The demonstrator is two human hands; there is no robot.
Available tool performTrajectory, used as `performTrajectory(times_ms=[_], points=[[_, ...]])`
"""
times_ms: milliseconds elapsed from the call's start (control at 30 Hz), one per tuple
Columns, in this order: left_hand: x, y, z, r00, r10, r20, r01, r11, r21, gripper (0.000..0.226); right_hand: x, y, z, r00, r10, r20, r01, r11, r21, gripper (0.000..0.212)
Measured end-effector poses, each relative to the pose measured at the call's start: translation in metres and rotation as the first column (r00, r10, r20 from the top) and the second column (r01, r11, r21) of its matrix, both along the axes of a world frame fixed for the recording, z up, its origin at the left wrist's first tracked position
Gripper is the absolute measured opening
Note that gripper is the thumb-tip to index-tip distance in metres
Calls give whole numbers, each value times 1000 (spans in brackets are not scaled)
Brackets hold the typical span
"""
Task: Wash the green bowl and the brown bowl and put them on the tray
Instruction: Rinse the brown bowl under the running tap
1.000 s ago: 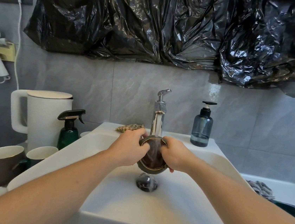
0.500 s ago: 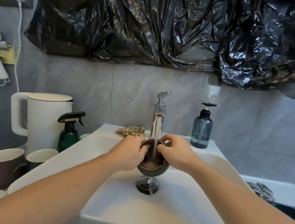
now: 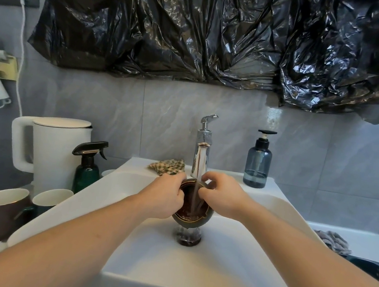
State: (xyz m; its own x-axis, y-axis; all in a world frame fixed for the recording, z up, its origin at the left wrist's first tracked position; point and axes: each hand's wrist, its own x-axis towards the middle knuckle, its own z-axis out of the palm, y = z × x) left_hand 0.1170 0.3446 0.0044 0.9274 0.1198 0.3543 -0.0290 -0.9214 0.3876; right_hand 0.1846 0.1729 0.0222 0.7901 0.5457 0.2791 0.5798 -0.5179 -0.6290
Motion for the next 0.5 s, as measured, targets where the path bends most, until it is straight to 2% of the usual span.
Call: performTrajectory(times_ms=[367,500], points=[[0,-3,1,1000,-14,5,14,1000,16,12,-4,-3,1,998,-18,52,21,998,-59,34],[0,-3,0,999,-12,44,12,1000,-3,15,-4,-3,2,999,-16,47,20,996,-87,13]])
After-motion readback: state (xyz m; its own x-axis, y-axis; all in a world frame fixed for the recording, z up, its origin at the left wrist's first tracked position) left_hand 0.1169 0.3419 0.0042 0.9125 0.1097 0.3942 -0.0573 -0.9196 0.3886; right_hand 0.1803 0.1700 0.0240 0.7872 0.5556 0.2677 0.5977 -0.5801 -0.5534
